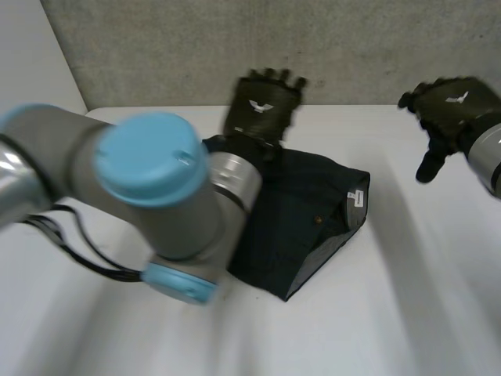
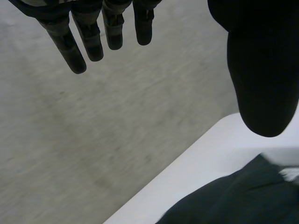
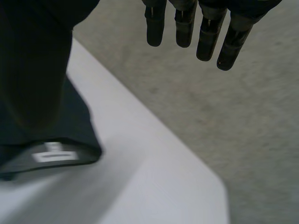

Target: Fold the shorts.

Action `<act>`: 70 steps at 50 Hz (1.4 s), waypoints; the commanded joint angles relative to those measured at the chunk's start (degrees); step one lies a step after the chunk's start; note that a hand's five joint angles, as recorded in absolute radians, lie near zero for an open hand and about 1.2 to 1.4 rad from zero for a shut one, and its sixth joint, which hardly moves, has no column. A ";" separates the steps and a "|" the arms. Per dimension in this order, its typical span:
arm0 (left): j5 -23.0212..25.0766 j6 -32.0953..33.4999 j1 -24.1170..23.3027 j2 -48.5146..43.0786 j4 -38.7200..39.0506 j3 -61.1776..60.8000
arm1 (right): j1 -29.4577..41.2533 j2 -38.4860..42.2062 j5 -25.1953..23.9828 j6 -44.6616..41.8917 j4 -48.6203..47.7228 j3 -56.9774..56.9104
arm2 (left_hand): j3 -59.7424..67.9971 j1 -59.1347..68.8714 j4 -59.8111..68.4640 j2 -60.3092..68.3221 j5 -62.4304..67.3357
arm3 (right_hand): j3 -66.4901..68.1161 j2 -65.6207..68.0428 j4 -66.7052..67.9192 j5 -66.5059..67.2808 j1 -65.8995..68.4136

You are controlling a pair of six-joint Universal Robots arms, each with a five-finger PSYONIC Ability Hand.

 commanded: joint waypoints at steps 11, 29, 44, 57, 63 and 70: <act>7.19 -0.07 27.25 4.24 -19.11 -11.82 | 19.06 9.71 -9.77 24.71 -6.52 13.32 | 4.07 5.45 4.52 4.77 3.73 | -2.10 -2.94 -3.50 -3.98 -1.40; 13.70 0.64 34.92 -8.42 -12.68 -11.31 | 29.01 26.85 9.22 24.80 -16.99 6.47 | 4.07 5.45 4.52 4.77 3.73 | -2.10 -2.94 -3.50 -3.98 -1.40; 13.44 5.82 33.60 -12.90 -9.96 -7.01 | 28.30 27.57 9.39 24.62 -23.75 5.06 | 25.93 27.30 26.38 26.63 25.59 | 67.90 67.06 66.50 66.02 68.60; 12.56 6.70 29.65 -13.52 -3.98 -5.42 | 22.33 15.96 6.50 16.11 -23.32 7.35 | 54.33 55.71 54.78 55.03 53.99 | 67.90 67.06 66.50 66.02 68.60; 12.56 6.61 27.89 -13.17 -4.33 -5.68 | 19.69 14.73 3.95 10.74 -20.51 7.08 | 67.63 69.01 68.08 68.34 67.29 | 67.90 67.06 66.50 66.02 68.60; 12.21 7.05 27.80 -9.93 -4.77 -6.21 | 16.44 9.64 3.07 9.59 -18.40 4.89 | 67.63 69.01 68.08 68.34 67.29 | 67.90 67.06 66.50 66.02 68.60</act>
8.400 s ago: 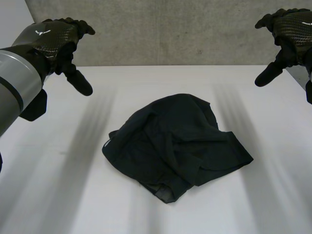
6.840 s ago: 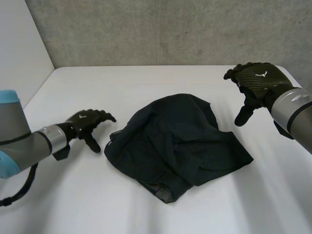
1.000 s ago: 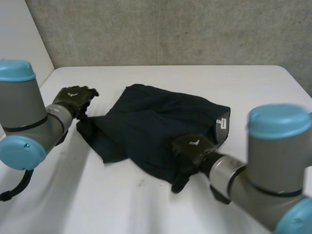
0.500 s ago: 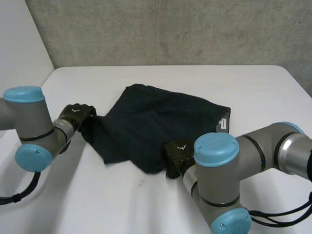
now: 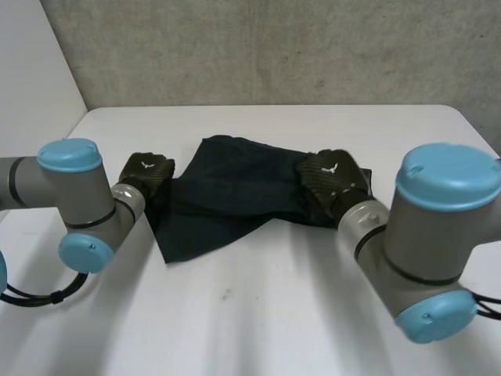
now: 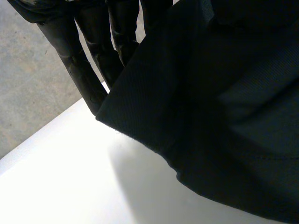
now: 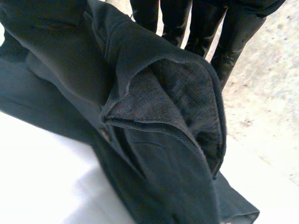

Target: Fold the shorts.

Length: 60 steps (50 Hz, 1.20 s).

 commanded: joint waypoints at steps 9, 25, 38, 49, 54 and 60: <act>-2.77 -0.62 -0.41 24.25 -6.31 -3.37 | -6.54 -10.86 -2.07 -10.13 10.95 -11.02 | 12.09 14.83 11.29 11.72 14.16 | 14.48 13.35 12.47 15.64 28.34; -3.82 -0.53 -1.47 55.82 -13.09 -1.00 | -7.96 -15.53 -1.81 -17.27 27.83 -38.53 | 12.09 14.83 11.29 11.72 14.16 | 14.48 13.35 12.47 15.64 28.34; -4.26 -0.09 -1.82 40.73 -13.09 -3.11 | -7.69 -7.54 -4.18 -16.65 32.32 -33.09 | 12.09 14.83 11.29 11.72 14.16 | 14.48 13.35 12.47 15.64 28.34; -8.13 0.17 -2.44 13.91 -6.77 12.96 | -7.34 9.43 -4.27 -11.21 17.84 -35.02 | 12.09 14.83 11.29 11.72 14.16 | 14.48 13.35 12.47 15.64 28.34; -8.83 -0.35 -2.87 11.97 5.78 19.03 | -7.52 13.21 -5.06 -7.95 -2.78 -37.91 | 12.09 14.83 11.29 11.72 14.16 | 14.48 13.35 12.47 15.64 28.34; -9.45 -0.53 -4.28 15.12 25.39 19.66 | -8.05 12.69 -5.15 -7.07 -20.57 -40.12 | 12.09 14.83 11.29 11.72 14.16 | 14.48 13.35 12.47 15.64 28.34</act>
